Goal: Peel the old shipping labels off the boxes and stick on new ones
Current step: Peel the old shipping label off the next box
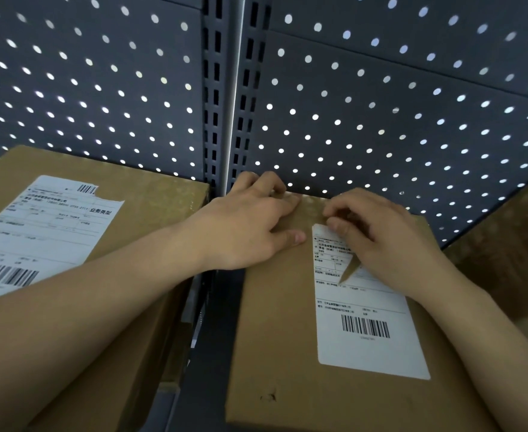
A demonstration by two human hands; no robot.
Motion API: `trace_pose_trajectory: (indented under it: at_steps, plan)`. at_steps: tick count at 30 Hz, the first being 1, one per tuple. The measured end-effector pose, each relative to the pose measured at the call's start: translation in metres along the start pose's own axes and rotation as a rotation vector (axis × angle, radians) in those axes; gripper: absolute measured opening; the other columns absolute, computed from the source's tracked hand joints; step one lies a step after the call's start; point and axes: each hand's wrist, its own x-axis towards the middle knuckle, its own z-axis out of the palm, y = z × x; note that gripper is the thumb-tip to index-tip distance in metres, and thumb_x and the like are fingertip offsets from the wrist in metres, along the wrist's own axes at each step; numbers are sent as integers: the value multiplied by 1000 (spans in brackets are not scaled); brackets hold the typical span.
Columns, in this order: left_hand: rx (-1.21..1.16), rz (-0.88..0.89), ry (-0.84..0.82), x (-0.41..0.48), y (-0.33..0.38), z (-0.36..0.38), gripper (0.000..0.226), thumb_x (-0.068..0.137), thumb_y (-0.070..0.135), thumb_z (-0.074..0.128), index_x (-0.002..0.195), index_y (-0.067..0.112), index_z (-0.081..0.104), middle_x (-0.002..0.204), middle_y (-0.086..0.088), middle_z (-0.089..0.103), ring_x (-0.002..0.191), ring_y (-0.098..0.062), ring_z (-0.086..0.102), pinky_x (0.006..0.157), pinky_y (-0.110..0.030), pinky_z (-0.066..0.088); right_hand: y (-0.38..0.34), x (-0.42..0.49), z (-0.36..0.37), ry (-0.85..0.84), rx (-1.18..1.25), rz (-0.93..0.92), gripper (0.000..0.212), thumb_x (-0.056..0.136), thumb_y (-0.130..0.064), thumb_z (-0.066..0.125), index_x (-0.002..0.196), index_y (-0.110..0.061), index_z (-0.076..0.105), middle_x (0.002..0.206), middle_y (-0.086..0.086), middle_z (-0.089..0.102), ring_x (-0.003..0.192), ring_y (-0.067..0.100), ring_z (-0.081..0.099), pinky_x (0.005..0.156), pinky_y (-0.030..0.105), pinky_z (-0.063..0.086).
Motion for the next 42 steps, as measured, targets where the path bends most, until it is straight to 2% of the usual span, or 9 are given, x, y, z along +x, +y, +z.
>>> trace_pose_trajectory:
  at_steps: [9,14,17,23,27,31,38,40,42]
  plan:
    - [-3,-2,-4,1,-1,1,68,93,62,40,152,32,29,140,11,28,133,-13,18,108,-46,38,8,19,0,-91,-22,-78,7,92,-30,65,91,-28,72,99,-17,59,99,-7,47,74,-1,32]
    - [-3,-6,-19,1,-1,1,67,92,62,39,152,32,30,141,10,28,133,-14,17,109,-44,38,7,28,5,-164,-112,-192,12,95,-26,56,96,-21,67,102,-11,55,98,10,51,83,39,49]
    - [2,-8,-25,1,-1,0,65,93,61,40,151,33,30,141,10,28,134,-15,17,108,-44,38,1,28,4,-189,-191,-203,21,93,-36,41,97,-26,59,103,-14,49,97,8,46,76,45,52]
    - [7,1,-19,1,-1,1,63,93,61,40,149,33,33,140,9,29,133,-16,19,109,-45,37,-6,27,4,-249,-396,-218,16,101,-13,45,100,-29,43,103,-15,30,91,4,31,63,29,43]
    - [12,-7,-26,1,0,1,65,93,61,38,151,32,31,142,9,27,135,-16,17,108,-44,38,-12,26,-1,-278,-436,-205,14,104,-17,37,99,-30,33,94,-16,15,85,3,21,55,22,29]
    - [20,-14,-24,0,1,1,65,95,60,38,152,30,28,143,10,25,135,-14,15,106,-43,39,-7,22,1,-226,-442,-212,13,105,-20,35,95,-28,32,97,-15,21,83,3,20,53,22,29]
    - [23,-12,-16,0,0,0,67,94,61,37,153,31,27,144,11,24,136,-13,14,106,-40,39,8,15,10,-57,-432,-252,38,76,8,64,85,-22,42,93,-4,46,79,12,34,65,24,22]
    - [21,-9,-10,0,0,0,66,94,62,37,153,32,28,144,11,25,136,-13,15,107,-42,40,8,11,8,-16,-379,-246,27,85,-2,64,86,-23,47,97,-4,52,82,12,39,77,8,27]
    - [18,-7,-8,-1,0,0,67,94,62,37,152,32,28,143,12,25,135,-14,15,107,-43,40,5,9,3,-27,-303,-203,2,97,-25,50,97,-25,52,107,-11,54,90,5,40,83,-8,17]
